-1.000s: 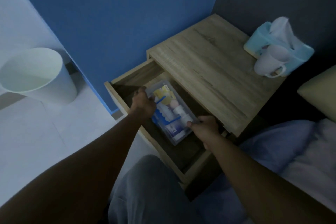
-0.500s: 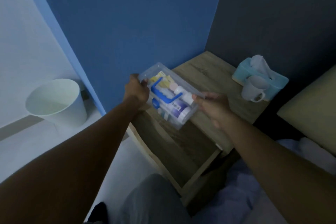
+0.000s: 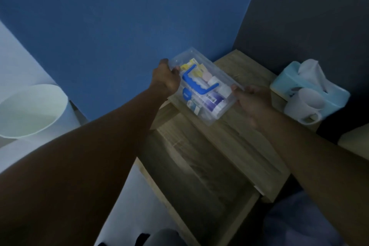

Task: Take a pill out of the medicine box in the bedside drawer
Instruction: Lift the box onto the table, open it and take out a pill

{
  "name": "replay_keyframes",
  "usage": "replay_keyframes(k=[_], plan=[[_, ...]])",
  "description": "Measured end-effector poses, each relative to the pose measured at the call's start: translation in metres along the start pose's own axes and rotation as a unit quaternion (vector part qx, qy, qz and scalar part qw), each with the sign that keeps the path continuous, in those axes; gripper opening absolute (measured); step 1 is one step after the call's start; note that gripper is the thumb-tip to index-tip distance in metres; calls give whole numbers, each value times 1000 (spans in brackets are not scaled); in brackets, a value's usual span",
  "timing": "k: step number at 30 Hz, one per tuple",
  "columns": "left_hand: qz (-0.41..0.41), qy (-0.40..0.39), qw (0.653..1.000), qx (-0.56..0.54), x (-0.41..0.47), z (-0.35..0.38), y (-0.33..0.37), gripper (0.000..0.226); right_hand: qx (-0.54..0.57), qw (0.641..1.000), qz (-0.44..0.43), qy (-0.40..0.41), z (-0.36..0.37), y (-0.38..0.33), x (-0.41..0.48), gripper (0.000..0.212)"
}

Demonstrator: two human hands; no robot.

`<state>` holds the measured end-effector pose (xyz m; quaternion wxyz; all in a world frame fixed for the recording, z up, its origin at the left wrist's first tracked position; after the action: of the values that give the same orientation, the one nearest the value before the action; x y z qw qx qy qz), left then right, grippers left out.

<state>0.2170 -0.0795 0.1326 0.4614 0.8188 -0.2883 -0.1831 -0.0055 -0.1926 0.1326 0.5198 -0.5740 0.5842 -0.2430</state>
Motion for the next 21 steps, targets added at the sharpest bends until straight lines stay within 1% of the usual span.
replay_keyframes(k=[6,9,11,13,16,18,19,21], plan=[[2,1,1000,8,11,17,-10,52,-17,1000,-22,8,2,17,19,43],[0,18,1000,3,9,20,-15,49,-53,998,-43,0,1,18,20,45],[6,22,1000,16,6,19,-15,51,-107,992,-67,-4,-1,16,17,44],[12,15,999,27,0,20,-13,51,-203,973,-109,-14,-3,12,9,49],[-16,-3,1000,20,-18,24,-19,65,-305,935,-175,-53,-6,11,-3,75],[-40,-11,999,13,-34,27,-29,69,-332,909,-240,-76,-8,13,-13,76],[-43,-15,999,8,-43,29,-33,66,-343,896,-267,-86,-10,15,-17,74],[-39,-23,999,-16,-57,34,-39,54,-363,876,-299,-105,-12,20,-22,70]])
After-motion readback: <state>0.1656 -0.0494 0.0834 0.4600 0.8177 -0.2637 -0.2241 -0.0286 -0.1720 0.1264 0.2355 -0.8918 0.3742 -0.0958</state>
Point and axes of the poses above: each hand's wrist, its own x-axis towards the middle knuckle, its own z-axis out of the palm, y = z × x, the point moved 2 cm from there along x, towards the middle knuckle, and after that the axes turned 7 degrees about z, right-handed, at the moved point
